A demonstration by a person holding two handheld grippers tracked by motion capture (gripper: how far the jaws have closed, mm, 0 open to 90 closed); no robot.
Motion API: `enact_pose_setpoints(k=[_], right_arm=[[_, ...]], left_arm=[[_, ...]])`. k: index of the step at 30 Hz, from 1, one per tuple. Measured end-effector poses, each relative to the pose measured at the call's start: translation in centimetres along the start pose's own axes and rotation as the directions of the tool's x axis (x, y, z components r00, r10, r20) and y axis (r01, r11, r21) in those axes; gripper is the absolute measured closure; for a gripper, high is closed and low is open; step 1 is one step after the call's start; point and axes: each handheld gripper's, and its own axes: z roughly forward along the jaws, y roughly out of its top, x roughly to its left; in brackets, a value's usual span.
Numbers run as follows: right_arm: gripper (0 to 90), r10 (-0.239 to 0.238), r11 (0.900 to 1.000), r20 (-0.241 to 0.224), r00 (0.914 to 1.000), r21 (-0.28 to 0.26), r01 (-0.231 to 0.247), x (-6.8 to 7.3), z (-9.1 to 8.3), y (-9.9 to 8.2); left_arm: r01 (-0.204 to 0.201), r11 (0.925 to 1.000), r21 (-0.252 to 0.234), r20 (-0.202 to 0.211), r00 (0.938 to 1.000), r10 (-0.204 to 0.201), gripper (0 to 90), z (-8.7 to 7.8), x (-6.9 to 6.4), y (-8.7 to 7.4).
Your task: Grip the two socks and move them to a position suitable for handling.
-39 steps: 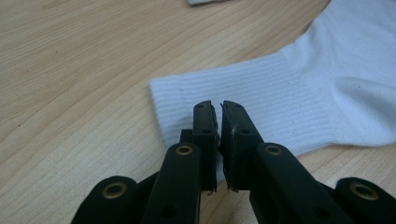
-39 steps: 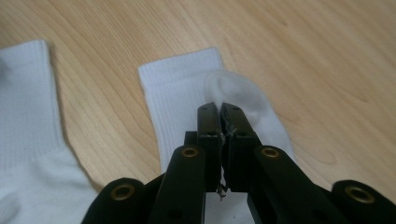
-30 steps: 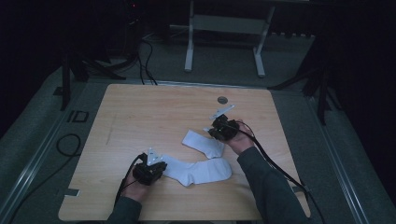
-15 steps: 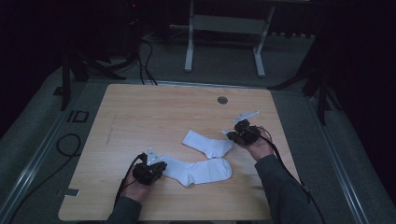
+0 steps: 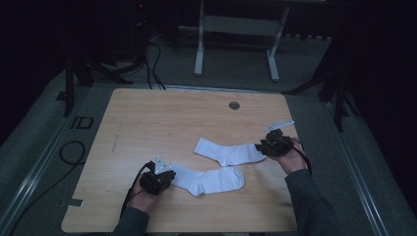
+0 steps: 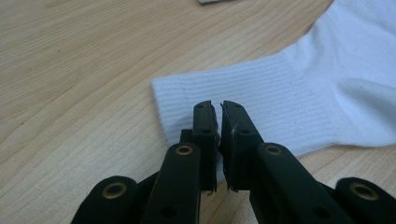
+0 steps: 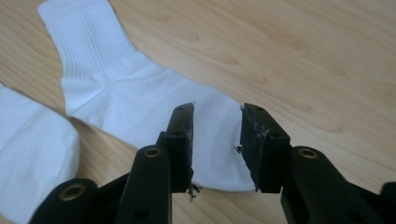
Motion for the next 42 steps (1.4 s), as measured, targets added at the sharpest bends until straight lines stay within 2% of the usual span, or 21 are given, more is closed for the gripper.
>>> enact_pose_setpoints(k=[5,10,15,20,26,31,35,36,37,38,41,42], right_arm=[[61.8,-0.031,0.9995,-0.015,0.9994,0.01,0.031,0.5,0.4,0.6],[61.0,-0.093,0.9953,-0.044,0.9947,0.02,0.094,1.8,1.5,1.3],[61.3,-0.173,0.9842,-0.075,0.9821,0.026,0.175,3.9,2.9,3.1],[61.3,-0.229,0.9718,-0.104,0.9678,0.032,0.234,5.8,4.7,4.5],[60.2,-0.298,0.9496,-0.146,0.9433,0.054,0.309,7.9,7.3,5.7],[58.9,-0.325,0.9368,-0.173,0.9296,0.075,0.342,9.1,9.2,6.5],[57.8,-0.329,0.9327,-0.186,0.9257,0.089,0.35,9.5,10.1,6.9],[56.9,-0.328,0.9297,-0.203,0.9226,0.104,0.353,9.7,11.0,7.1],[56.9,-0.328,0.9297,-0.203,0.9226,0.104,0.353,9.7,11.0,7.1],[56.0,-0.325,0.9272,-0.225,0.9185,0.115,0.356,9.8,11.7,7.0],[55.7,-0.306,0.9312,-0.239,0.9218,0.127,0.342,9.7,12.3,6.8],[57.8,-0.29,0.9346,-0.256,0.9221,0.132,0.33,9.4,12.4,6.9]], left_arm=[[-0.003,1.0,-0.001,0.006,1.0,0.003,82.7,0.0,0.0,0.0],[-0.004,1.0,-0.002,0.01,0.9999,0.004,81.2,0.0,0.0,0.0],[-0.005,1.0,-0.003,0.015,0.9999,0.005,79.6,0.0,0.0,0.0],[-0.005,1.0,0.002,0.019,0.9998,0.005,78.8,0.0,-0.1,0.0],[-0.006,1.0,0.005,0.019,0.9998,0.006,77.9,0.1,0.0,0.0],[-0.002,1.0,0.001,0.019,0.9998,0.002,77.5,0.1,-0.1,0.0],[-0.004,1.0,0.004,0.02,0.9998,0.004,77.5,0.1,-0.1,0.0],[-0.007,1.0,0.006,0.02,0.9998,0.007,77.5,0.1,-0.1,0.0],[-0.007,1.0,0.006,0.02,0.9998,0.007,77.5,0.1,-0.1,0.0],[-0.004,1.0,0.003,0.02,0.9998,0.004,77.5,0.0,0.0,0.0],[-0.004,1.0,0.003,0.019,0.9998,0.004,77.4,0.0,0.0,0.0],[-0.005,1.0,0.005,0.02,0.9998,0.005,77.3,0.1,-0.1,0.0]])
